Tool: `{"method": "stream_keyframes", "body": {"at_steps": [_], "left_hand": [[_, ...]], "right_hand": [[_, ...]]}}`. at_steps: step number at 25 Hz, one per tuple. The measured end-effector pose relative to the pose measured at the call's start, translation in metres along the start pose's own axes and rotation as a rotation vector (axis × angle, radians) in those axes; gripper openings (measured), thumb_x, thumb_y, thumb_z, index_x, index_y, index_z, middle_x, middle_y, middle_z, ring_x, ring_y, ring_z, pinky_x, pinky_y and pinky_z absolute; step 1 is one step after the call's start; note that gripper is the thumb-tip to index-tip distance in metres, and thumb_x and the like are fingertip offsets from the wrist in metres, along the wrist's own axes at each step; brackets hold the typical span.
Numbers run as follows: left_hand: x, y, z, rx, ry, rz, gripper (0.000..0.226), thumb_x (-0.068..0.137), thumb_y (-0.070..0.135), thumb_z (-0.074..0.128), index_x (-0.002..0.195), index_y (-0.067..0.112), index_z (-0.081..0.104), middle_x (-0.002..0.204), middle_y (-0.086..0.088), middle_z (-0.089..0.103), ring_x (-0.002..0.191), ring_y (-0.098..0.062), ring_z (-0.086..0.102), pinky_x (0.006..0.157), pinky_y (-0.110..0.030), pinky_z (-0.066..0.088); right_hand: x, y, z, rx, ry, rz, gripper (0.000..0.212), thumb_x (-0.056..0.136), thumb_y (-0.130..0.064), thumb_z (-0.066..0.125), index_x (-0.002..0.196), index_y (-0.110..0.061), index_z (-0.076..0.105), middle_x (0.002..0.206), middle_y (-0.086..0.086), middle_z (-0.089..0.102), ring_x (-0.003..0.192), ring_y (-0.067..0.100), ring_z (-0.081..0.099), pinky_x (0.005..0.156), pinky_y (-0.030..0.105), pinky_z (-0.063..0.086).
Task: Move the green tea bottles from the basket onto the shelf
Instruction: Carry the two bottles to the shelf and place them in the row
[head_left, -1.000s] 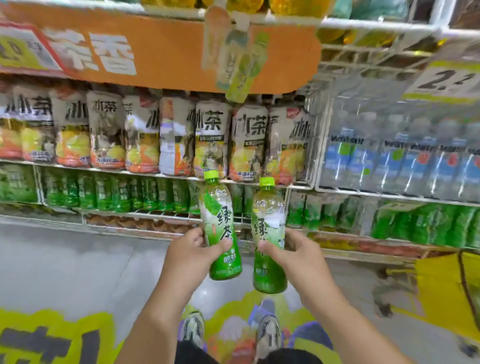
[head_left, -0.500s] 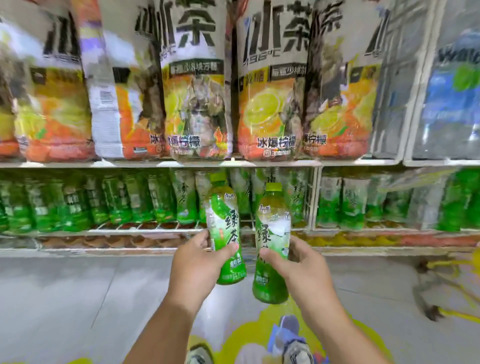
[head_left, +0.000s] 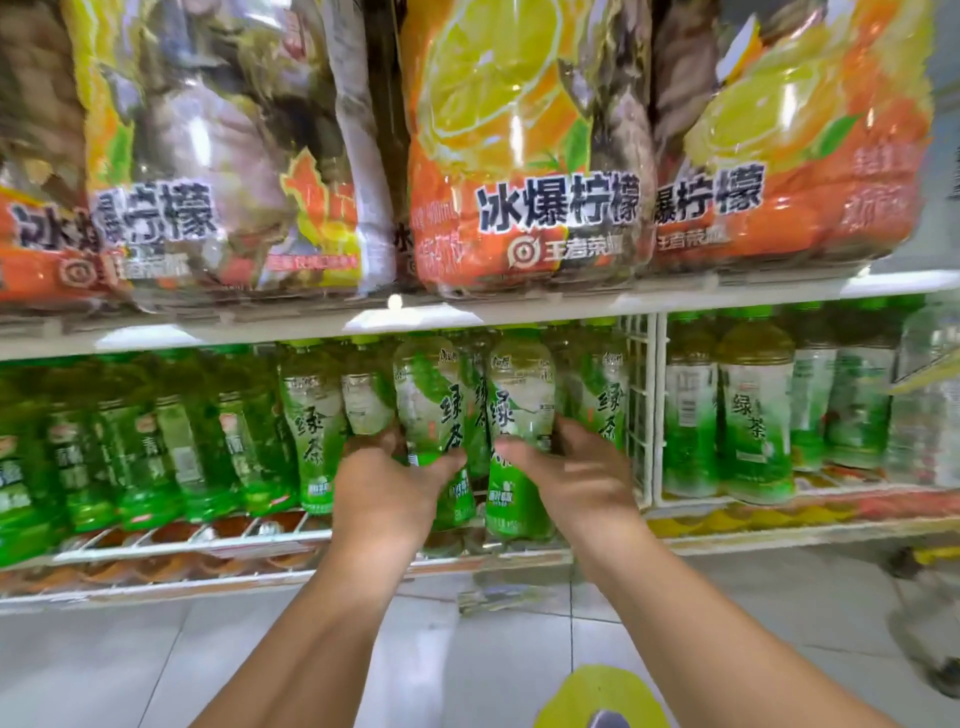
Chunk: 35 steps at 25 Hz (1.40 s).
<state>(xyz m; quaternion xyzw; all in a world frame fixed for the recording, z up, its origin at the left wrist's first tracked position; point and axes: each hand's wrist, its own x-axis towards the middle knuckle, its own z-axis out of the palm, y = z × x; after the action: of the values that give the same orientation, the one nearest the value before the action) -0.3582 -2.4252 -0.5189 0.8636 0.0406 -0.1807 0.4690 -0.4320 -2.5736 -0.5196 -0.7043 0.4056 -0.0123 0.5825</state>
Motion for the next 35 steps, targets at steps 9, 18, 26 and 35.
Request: {"method": "stream_keyframes", "body": {"at_steps": [9,18,26,35], "left_hand": [[0.032,-0.022,0.038,0.059,0.185,0.053,0.046,0.073,0.044,0.085,0.107,0.017,0.069,0.107,-0.005,0.059,0.089,-0.027,0.061,0.072,-0.024,0.036],[0.03,-0.026,0.043,0.551,0.287,0.114,0.052,0.077,0.064,0.071,0.107,0.023,0.065,0.113,-0.002,0.066,0.099,-0.03,0.065,0.068,-0.033,0.05],[0.027,-0.037,0.026,0.428,0.197,0.257,0.045,0.082,0.043,0.078,0.118,0.021,0.063,0.112,-0.002,0.068,0.093,-0.027,0.065,0.069,-0.036,0.055],[0.015,-0.025,-0.006,1.08,0.068,0.48,0.07,0.09,0.062,0.053,0.15,0.029,0.04,0.153,-0.004,0.038,0.136,-0.028,0.041,0.099,-0.041,0.048]], "right_hand": [[0.051,0.017,0.023,0.034,0.016,-0.03,0.054,0.078,-0.042,0.085,0.123,-0.017,0.068,0.113,-0.006,0.075,0.105,0.014,0.071,0.08,0.021,0.054],[0.058,0.021,0.036,0.024,0.011,-0.093,0.087,0.081,-0.036,0.085,0.154,-0.014,0.042,0.152,0.002,0.046,0.138,0.019,0.045,0.103,0.022,0.033],[0.054,0.018,0.034,-0.278,0.039,-0.172,0.084,0.082,-0.048,0.081,0.149,-0.011,0.045,0.141,0.004,0.049,0.13,0.021,0.049,0.099,0.025,0.038],[0.019,0.005,0.023,-0.74,-0.059,-0.233,0.079,0.104,-0.049,0.044,0.164,-0.021,0.001,0.17,0.003,0.006,0.156,0.025,0.013,0.123,0.039,0.023]]}}
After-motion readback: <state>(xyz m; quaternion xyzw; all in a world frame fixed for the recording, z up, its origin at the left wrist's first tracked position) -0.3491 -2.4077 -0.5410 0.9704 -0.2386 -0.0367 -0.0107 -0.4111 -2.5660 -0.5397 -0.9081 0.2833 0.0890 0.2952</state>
